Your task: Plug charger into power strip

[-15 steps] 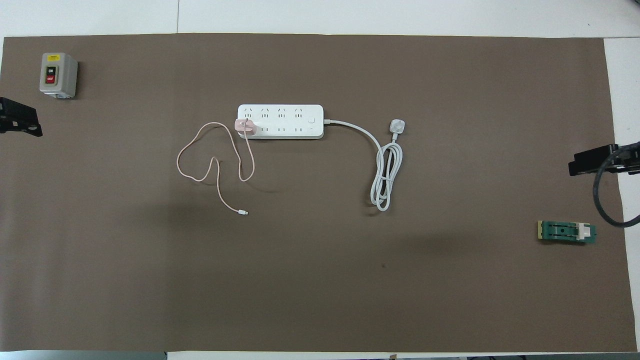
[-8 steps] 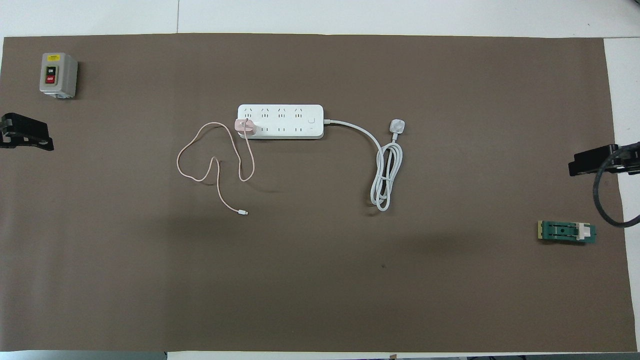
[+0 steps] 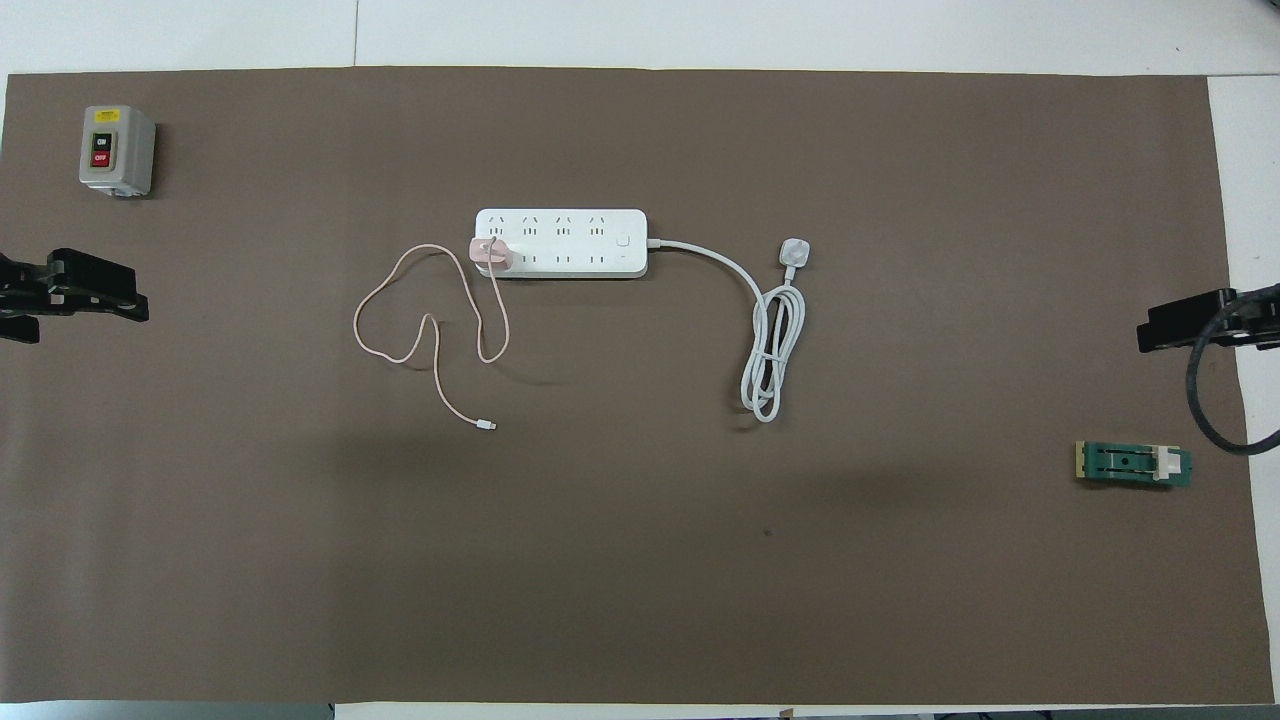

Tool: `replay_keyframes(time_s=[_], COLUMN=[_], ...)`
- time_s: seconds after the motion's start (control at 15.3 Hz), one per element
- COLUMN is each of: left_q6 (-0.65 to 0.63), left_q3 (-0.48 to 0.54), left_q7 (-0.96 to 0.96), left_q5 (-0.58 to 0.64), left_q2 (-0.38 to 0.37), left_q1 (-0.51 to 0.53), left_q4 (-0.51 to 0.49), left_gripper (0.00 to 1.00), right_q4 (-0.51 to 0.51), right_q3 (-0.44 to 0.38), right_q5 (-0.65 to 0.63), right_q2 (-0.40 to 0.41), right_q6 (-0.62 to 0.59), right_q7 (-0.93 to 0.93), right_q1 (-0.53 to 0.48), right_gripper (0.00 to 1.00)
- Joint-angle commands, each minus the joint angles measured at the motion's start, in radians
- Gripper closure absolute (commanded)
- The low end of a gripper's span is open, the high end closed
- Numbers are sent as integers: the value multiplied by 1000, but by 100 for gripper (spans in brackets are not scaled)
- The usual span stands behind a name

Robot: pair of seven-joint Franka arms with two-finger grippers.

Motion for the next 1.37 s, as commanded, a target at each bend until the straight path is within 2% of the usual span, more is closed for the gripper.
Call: replay_keyframes(time_s=[0.0, 0.46, 0.85, 1.31], left_q6=[7, -8, -19, -22], left_q3=[21, 14, 12, 11], left_q7=[18, 27, 165, 168], left_q5=[-11, -4, -2, -2], left_q2=[-19, -4, -4, -5], left_q1=[-13, -23, -34, -43], left_q4=[-22, -17, -11, -13], left_gripper=[0, 0, 0, 0], right_q4=[-11, -12, -12, -12], right_q3=[11, 11, 11, 11], right_q5=[15, 13, 12, 13], right_q2=[-16, -16, -16, -16], right_q6=[-15, -18, -18, -17], right_q7=[11, 11, 13, 13], right_q1=[-23, -23, -23, -23], right_gripper=[0, 0, 0, 0])
